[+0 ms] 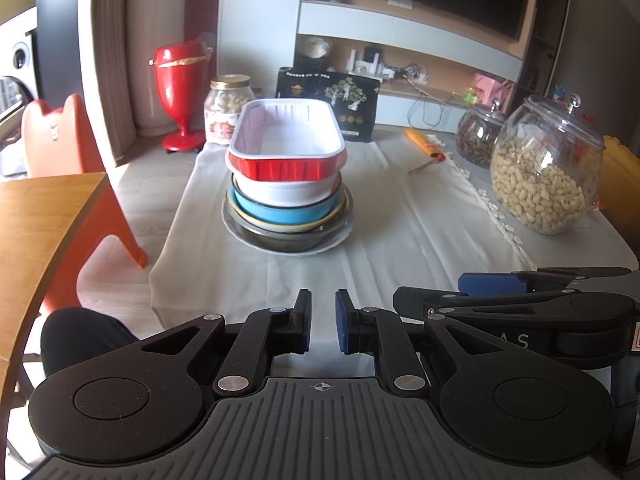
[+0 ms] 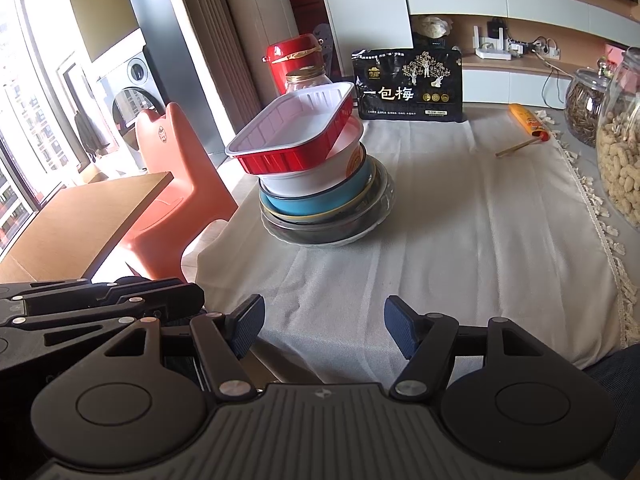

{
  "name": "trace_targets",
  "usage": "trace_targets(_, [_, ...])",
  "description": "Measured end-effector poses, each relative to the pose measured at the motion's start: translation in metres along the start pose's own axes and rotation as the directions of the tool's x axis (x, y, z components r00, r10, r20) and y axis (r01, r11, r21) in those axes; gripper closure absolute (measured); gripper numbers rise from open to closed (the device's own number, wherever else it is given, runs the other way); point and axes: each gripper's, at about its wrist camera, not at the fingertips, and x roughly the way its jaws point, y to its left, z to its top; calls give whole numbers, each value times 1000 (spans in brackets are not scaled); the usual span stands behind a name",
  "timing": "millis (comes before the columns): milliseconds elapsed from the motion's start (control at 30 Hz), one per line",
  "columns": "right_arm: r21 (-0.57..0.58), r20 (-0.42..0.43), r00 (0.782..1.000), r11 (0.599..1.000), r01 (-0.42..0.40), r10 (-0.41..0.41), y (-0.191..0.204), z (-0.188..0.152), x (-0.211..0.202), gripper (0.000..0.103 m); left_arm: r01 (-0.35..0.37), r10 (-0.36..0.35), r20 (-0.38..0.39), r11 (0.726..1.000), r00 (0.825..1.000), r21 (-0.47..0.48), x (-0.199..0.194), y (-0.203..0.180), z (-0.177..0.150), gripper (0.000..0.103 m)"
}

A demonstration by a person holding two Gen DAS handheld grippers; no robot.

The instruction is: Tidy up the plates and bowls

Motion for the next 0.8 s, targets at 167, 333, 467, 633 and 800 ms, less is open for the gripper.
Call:
trace_targets(167, [3,5,1000,1000,3,-3,0,1,-1,36,-1,1,1,1000,1000,-5,-1,1,0,87])
trace_targets(333, [2,5,1000,1000,3,-3,0,1,-1,36,-1,1,0,1000,1000,-5,-1,1,0,87])
trace_targets(467, [2,5,1000,1000,3,-3,0,1,-1,36,2,-2,-3,1000,1000,-6,0,2,0,87])
trace_targets(633, [-1,7,1000,1000,1,-1,0,1,-2,36,-2,2,0,1000,1000,-18,1,3,-1,87])
trace_targets(800, [-3,20,1000,1000,-18,18,-4,5,-4,36,-65,65,9,998,998,-19,11,5,1,87])
